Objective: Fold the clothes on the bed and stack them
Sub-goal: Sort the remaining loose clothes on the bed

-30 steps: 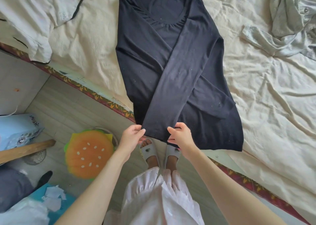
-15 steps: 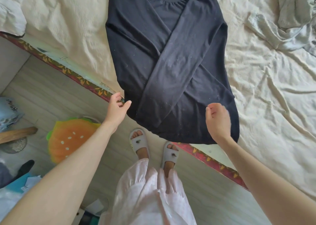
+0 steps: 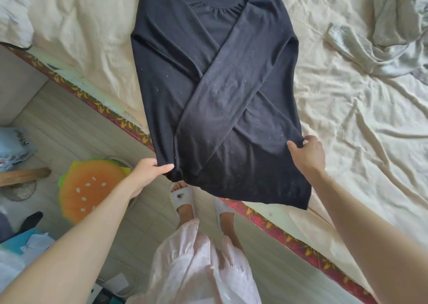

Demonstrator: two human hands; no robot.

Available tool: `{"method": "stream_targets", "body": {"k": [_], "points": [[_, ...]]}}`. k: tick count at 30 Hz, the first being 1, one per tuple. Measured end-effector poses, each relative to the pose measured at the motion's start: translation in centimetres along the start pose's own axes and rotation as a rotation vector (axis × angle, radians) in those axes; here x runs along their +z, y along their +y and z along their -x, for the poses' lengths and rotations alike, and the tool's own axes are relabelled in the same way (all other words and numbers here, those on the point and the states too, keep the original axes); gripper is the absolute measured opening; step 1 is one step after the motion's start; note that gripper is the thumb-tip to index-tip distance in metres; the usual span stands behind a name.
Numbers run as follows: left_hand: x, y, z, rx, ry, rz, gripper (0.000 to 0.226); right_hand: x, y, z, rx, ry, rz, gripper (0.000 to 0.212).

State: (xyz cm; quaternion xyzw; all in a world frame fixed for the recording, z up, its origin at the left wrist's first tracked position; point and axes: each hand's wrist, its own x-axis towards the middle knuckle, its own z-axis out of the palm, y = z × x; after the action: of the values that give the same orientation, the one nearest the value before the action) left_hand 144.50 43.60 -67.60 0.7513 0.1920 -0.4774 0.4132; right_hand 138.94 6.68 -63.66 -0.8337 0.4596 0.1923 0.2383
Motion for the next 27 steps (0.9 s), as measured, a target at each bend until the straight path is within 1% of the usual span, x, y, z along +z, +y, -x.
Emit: {"method": "stream_targets", "body": {"k": [2,5,8,11,13,15,18,21,24,27], "points": [[0.8,-0.6,0.9,0.003,0.061,0.080,0.040,-0.1,1.2,-0.1,0.092,-0.050,-0.096,0.048],[1.9,-1.6,2.6,0.008,0.158,0.165,0.038,0.0,3.8,0.8,0.136,-0.166,-0.155,0.042],[3.4,-2.3,4.2,-0.023,0.163,0.217,0.042,0.9,6.5,2.6,0.152,-0.201,-0.234,0.029],[5.2,-3.1,5.3,-0.061,0.152,0.203,0.038,1.5,8.6,4.2,0.238,-0.261,-0.418,0.020],[6.1,-3.4,6.1,-0.059,0.206,0.178,0.034,1.3,9.6,4.4,0.271,-0.294,-0.500,0.017],[6.8,-3.7,6.9,-0.057,0.283,0.200,0.030,0.6,10.3,4.5,0.269,-0.330,-0.514,0.012],[7.2,-4.1,8.6,-0.035,0.363,0.267,0.025,-0.3,10.9,4.8,0.233,-0.356,-0.514,0.012],[7.7,-4.5,10.6,-0.017,0.346,0.380,0.016,-1.1,11.3,5.4,0.222,-0.341,-0.541,0.019],[7.9,-4.7,12.8,-0.014,0.361,0.529,0.021,-2.0,11.9,6.6,0.213,-0.306,-0.570,0.033],[8.4,-5.1,15.4,0.002,0.342,0.609,0.021,-3.1,12.7,8.3,0.173,-0.294,-0.587,0.036]]}}
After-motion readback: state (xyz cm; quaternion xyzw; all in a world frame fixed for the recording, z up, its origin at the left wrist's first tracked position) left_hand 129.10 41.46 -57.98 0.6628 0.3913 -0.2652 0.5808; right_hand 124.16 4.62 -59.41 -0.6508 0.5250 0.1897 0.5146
